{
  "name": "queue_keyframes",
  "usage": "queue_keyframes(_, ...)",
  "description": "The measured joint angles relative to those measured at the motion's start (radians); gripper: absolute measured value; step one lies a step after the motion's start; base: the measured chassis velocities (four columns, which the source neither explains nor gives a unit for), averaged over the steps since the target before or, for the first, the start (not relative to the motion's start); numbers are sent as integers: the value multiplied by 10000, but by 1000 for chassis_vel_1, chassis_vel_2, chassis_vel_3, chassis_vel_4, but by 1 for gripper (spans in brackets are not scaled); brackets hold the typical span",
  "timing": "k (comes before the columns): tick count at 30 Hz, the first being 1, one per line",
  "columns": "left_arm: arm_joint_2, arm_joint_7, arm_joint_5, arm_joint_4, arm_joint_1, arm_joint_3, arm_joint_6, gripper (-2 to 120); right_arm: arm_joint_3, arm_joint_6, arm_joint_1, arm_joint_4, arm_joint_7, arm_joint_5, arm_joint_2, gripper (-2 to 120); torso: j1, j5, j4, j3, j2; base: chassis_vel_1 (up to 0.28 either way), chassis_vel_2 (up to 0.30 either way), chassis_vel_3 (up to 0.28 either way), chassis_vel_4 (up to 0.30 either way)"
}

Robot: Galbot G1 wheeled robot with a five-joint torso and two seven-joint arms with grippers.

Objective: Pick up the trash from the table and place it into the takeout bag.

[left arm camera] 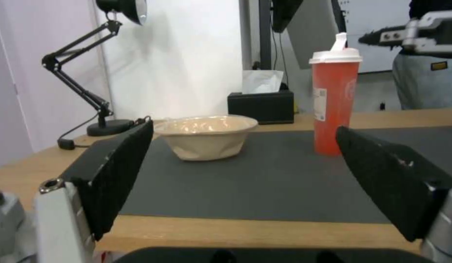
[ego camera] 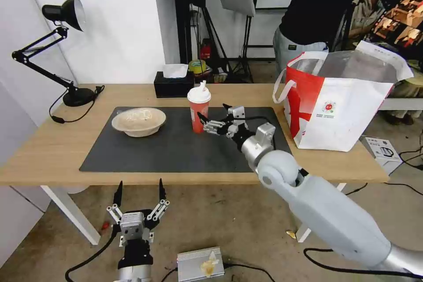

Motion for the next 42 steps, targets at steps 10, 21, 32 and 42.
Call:
queue_keyframes(10,-8,-5,-52,40,-51,35,-39,100,-414,-681,672,-797,122,242,387,100,0,-1,0,-1,0,0,0,0,0)
queue_keyframes(21,12,-13,-119,128,-172,54,-40,100,-880,-1163,1505,-2053,-44,297,989,100,-1,-2,1,0,0,0,0,0,0)
queue_keyframes(32,-67,-28,-145,379,-155,45,-145,100,-1035,-1215,1925,-3128,-291,-31,1564,100,-1,-1,0,-1,0,0,0,0,0)
queue_keyframes(42,-98,-33,-153,443,-167,52,-164,100,-1261,-1202,2347,-3808,-528,-79,1799,100,-1,0,-1,0,-1,0,0,0,0)
